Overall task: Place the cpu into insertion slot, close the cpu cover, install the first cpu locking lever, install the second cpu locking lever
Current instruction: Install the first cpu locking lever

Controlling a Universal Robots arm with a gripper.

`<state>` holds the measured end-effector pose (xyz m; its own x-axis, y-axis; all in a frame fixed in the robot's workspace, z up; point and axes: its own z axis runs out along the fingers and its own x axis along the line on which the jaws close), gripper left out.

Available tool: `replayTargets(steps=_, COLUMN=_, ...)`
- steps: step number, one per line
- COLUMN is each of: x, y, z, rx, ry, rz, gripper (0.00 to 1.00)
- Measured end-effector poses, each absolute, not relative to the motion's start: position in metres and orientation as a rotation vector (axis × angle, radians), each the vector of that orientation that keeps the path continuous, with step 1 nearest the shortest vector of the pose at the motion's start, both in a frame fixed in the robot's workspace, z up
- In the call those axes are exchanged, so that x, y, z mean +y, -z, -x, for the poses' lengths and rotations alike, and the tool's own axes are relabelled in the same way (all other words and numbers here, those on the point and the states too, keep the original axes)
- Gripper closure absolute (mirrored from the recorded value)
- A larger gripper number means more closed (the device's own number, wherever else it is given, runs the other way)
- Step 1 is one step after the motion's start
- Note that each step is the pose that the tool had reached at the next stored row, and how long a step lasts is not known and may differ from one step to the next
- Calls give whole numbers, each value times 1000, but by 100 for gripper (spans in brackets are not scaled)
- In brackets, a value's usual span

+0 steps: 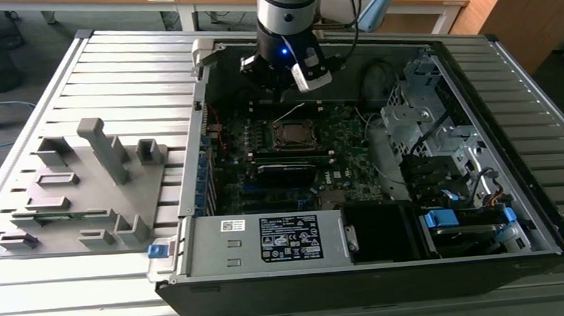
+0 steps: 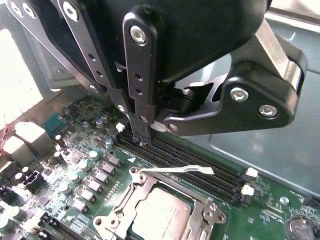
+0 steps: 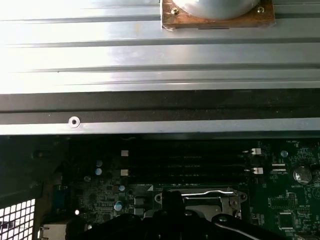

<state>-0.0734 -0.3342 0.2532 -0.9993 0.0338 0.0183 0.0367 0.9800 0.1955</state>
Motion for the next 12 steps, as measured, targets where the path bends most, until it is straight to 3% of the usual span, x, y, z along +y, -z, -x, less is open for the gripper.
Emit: replayTargets(steps=12, x=-334, y=-250, z=73, rx=-3136, ry=306, rz=52, gripper=90)
